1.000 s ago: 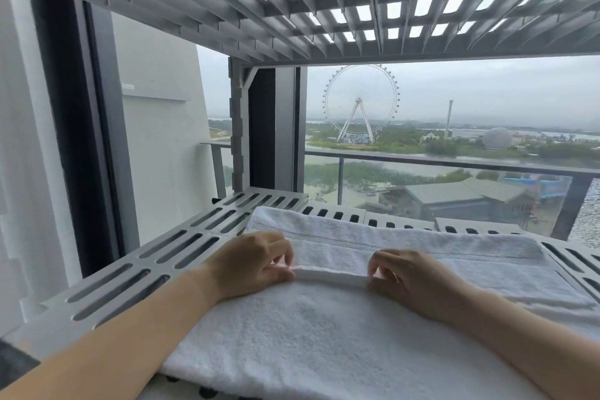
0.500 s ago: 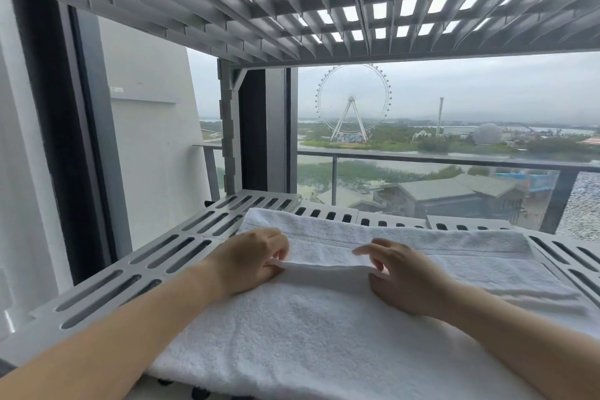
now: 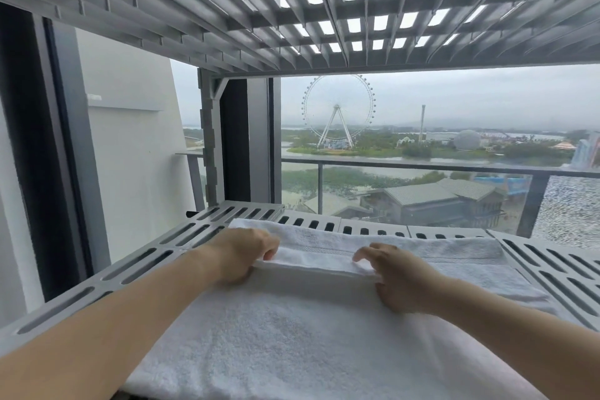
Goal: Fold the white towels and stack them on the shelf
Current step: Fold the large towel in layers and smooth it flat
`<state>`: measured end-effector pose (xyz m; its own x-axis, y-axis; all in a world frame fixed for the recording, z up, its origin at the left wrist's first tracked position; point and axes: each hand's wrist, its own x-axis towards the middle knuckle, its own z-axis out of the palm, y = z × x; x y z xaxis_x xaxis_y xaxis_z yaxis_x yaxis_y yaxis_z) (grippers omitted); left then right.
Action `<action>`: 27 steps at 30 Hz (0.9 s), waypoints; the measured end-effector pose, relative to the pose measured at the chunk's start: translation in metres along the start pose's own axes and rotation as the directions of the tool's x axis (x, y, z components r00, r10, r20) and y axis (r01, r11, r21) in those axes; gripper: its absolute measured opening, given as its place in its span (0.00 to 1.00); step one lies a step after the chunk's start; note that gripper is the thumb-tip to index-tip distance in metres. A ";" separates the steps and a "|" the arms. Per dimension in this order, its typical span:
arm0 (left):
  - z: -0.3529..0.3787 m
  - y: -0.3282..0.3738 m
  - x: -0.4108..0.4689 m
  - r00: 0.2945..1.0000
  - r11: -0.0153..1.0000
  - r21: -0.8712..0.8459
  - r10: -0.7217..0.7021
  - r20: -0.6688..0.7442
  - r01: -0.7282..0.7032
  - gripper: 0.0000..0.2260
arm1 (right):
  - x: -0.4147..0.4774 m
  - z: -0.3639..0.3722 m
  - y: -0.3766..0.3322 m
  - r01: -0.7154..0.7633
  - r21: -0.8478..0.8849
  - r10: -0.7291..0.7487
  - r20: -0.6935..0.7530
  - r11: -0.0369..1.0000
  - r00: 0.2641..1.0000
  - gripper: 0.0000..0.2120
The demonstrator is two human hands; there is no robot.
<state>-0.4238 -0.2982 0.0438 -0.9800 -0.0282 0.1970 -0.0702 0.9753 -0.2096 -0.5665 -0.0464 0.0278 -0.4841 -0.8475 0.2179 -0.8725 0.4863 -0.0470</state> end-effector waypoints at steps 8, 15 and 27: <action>-0.011 -0.010 0.008 0.882 0.998 0.038 -0.028 -0.470 0.051 0.15 | 0.001 -0.007 0.003 -0.010 -0.109 -0.025 -0.320 0.994 0.947 0.27; 0.010 -0.016 -0.025 0.991 0.997 -0.066 0.021 -0.132 -0.030 0.13 | -0.013 0.005 0.011 0.155 -0.004 -0.155 -0.066 0.988 0.986 0.24; 0.019 0.011 -0.043 0.927 0.998 -0.017 -0.067 -0.369 0.066 0.13 | -0.016 0.011 0.012 0.145 0.083 -0.133 -0.138 0.986 0.981 0.14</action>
<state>-0.3856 -0.2900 0.0147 -0.8350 -0.0107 0.5502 -0.1311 0.9749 -0.1800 -0.5699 -0.0296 0.0128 -0.3499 -0.8670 0.3547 -0.9360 0.3388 -0.0952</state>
